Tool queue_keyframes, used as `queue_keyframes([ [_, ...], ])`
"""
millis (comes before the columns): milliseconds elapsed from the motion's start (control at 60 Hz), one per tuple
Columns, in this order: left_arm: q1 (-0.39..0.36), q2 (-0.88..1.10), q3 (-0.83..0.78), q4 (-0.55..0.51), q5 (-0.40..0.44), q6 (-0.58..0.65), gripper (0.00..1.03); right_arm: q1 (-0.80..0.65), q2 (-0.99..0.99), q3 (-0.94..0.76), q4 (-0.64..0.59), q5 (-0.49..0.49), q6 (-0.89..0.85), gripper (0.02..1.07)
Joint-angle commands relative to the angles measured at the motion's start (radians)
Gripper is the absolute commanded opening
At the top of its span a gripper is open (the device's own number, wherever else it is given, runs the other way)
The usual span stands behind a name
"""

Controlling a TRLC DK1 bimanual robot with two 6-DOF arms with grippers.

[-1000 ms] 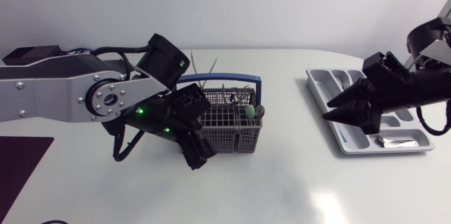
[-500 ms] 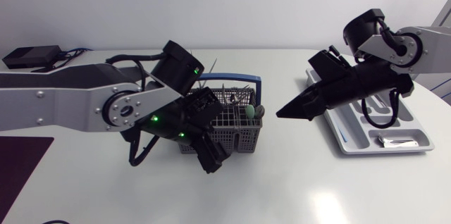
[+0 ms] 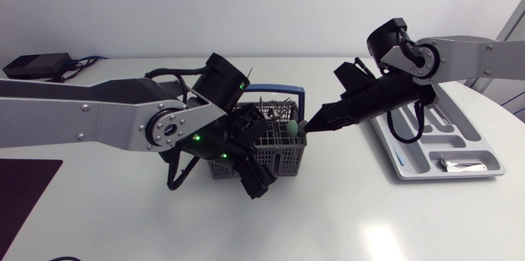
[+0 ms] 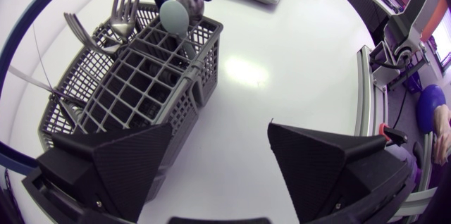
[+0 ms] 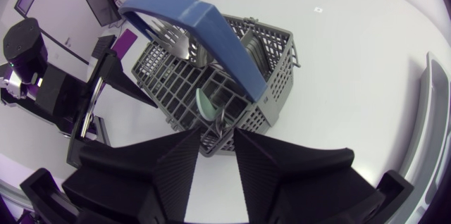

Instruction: Sort the cutlery from the basket into the organizer compartments.

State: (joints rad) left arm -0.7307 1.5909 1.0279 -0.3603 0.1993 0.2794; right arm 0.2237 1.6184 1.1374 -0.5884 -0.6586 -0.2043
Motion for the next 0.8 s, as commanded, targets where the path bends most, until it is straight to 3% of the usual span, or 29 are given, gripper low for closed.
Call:
queue_keyframes([
  [0,-0.006,0.027,0.031,0.020,0.000,-0.031,0.94,0.011,0.023,0.027,0.022,-0.004,0.046,0.26],
  [67,-0.007,0.030,0.032,0.024,0.000,-0.032,0.94,0.016,0.031,0.033,0.027,-0.004,0.052,0.21],
  [267,-0.009,0.024,0.024,0.023,0.000,-0.034,0.94,0.036,0.049,0.051,0.052,0.002,0.089,0.20],
  [417,-0.013,0.017,0.021,0.023,0.000,-0.046,0.94,0.039,0.061,0.058,0.052,0.002,0.100,0.08],
  [783,-0.021,-0.005,0.006,0.023,0.000,-0.048,0.94,0.026,-0.002,0.053,0.012,-0.004,0.098,0.08],
])
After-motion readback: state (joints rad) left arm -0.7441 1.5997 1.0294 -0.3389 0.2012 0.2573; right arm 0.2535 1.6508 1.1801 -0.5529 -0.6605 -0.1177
